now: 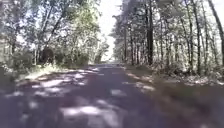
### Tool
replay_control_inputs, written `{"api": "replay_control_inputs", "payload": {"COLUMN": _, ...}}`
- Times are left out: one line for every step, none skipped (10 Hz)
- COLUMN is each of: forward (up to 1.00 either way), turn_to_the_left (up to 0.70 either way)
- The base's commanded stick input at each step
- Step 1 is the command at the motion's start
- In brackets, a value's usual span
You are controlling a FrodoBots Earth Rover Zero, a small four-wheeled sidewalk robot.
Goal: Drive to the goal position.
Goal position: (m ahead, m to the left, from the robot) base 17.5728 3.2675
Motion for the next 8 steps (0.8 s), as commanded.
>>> {"api": "replay_control_inputs", "payload": {"forward": 0.45, "turn_to_the_left": 0.0}}
{"api": "replay_control_inputs", "payload": {"forward": 0.45, "turn_to_the_left": 0.0}}
{"api": "replay_control_inputs", "payload": {"forward": 0.45, "turn_to_the_left": 0.0}}
{"api": "replay_control_inputs", "payload": {"forward": 0.45, "turn_to_the_left": 0.0}}
{"api": "replay_control_inputs", "payload": {"forward": 0.45, "turn_to_the_left": 0.0}}
{"api": "replay_control_inputs", "payload": {"forward": 0.45, "turn_to_the_left": 0.0}}
{"api": "replay_control_inputs", "payload": {"forward": 0.45, "turn_to_the_left": -0.16}}
{"api": "replay_control_inputs", "payload": {"forward": 0.45, "turn_to_the_left": -0.27}}
